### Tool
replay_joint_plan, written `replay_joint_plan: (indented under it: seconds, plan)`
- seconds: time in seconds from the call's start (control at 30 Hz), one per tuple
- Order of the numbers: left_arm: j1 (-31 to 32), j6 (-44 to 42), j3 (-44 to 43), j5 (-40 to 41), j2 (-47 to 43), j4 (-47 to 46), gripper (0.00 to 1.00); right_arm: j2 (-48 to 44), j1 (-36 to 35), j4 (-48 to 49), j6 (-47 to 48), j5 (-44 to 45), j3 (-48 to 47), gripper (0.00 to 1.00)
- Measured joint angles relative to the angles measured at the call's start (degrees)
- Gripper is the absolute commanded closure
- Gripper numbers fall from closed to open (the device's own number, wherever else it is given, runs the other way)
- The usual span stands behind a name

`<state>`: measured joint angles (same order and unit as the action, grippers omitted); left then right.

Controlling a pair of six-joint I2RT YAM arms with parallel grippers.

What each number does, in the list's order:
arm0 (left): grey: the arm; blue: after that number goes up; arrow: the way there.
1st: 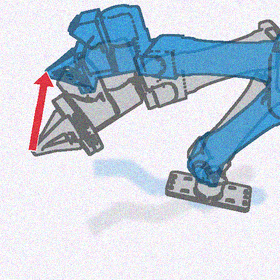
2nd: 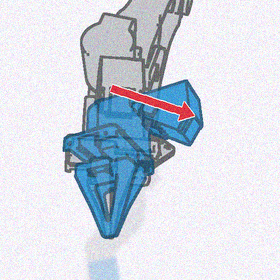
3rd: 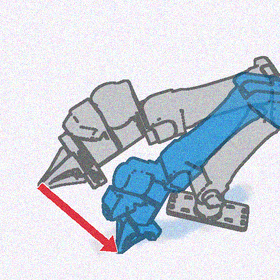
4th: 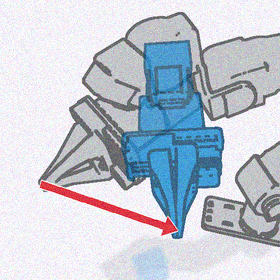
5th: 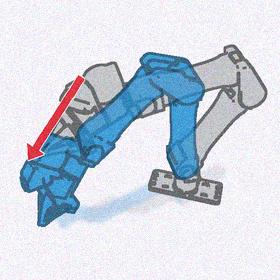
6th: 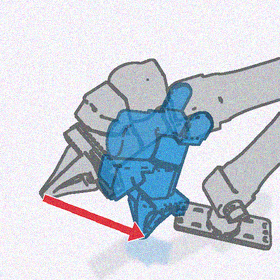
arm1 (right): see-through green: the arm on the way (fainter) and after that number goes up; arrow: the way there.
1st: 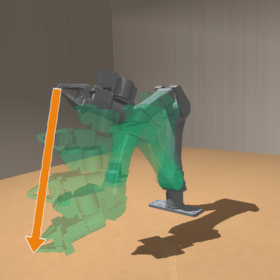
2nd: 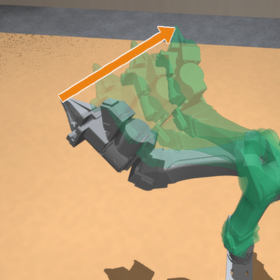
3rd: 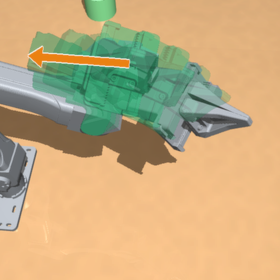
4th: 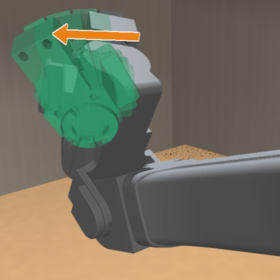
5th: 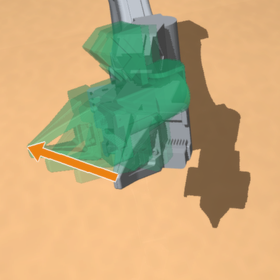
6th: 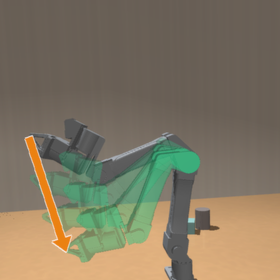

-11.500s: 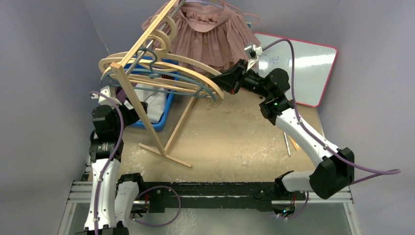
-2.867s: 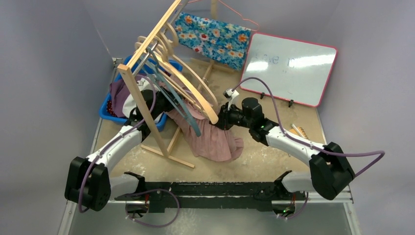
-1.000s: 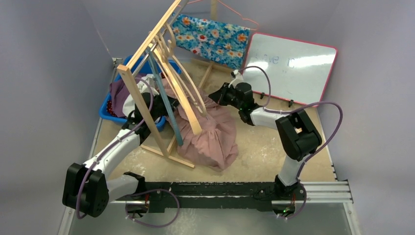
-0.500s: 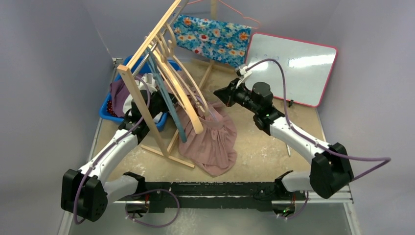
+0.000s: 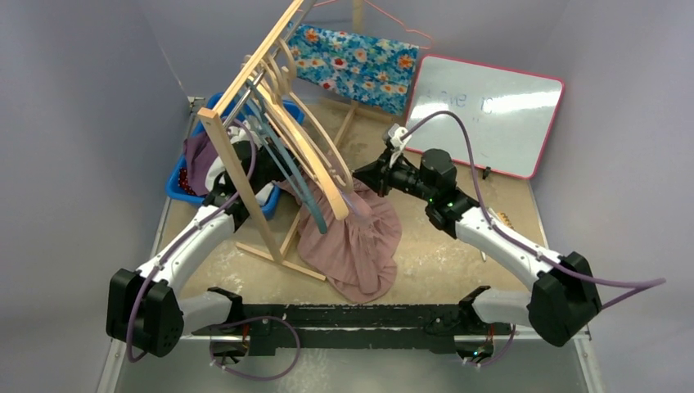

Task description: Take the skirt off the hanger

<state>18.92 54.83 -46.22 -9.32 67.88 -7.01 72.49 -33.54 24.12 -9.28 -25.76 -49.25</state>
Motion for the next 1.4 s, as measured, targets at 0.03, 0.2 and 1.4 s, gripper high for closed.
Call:
replay_joint_plan:
  seconds: [0.03, 0.2, 1.4]
  plan:
    - [0.04, -0.44, -0.98, 1.97, -0.02, 2.08, 1.00, -1.11, 0.02, 0.46, -0.11, -0.33, 1.09, 1.00]
    - [-0.17, -2.08, -4.46, 6.97, -0.02, 8.15, 1.00, -7.89, 0.00, 3.34, -0.72, -2.45, 6.60, 1.00]
    - [-7.63, -5.95, -12.22, -0.85, 10.91, 9.92, 1.00, -15.69, 0.24, 4.11, -3.58, -2.78, 14.16, 1.00]
